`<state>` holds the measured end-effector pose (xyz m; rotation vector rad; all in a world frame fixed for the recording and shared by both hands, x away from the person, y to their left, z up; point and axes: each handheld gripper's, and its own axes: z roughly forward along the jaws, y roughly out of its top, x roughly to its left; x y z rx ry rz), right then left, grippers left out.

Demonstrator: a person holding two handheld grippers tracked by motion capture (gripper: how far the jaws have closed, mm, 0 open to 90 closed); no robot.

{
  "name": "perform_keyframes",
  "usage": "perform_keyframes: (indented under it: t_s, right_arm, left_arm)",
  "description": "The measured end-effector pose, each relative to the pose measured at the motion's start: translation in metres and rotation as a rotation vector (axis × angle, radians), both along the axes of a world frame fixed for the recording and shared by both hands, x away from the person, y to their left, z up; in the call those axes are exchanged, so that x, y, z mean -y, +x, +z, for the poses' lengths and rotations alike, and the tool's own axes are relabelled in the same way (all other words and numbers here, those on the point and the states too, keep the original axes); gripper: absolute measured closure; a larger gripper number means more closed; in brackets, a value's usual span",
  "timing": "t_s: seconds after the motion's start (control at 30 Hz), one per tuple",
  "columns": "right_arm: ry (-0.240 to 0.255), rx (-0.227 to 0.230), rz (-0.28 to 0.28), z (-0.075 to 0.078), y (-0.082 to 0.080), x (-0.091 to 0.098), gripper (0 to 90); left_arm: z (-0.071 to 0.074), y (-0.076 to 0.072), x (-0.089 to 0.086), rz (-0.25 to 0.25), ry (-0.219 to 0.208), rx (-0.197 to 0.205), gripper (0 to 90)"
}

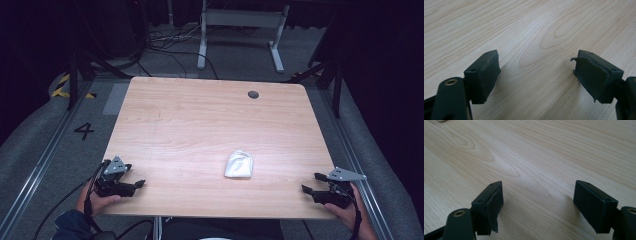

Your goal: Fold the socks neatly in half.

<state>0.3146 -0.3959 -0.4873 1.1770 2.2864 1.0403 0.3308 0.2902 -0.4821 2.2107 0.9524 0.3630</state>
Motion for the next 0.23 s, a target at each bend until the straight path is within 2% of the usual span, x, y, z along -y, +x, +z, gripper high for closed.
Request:
perform_keyframes:
  t_s: [0.23]
  right_arm:
    - [-0.002,0.0,-0.019,0.0,0.0005,0.0008,24.5]
  left_arm:
    - [0.0,0.0,0.0,0.002,0.0,0.003,20.7]
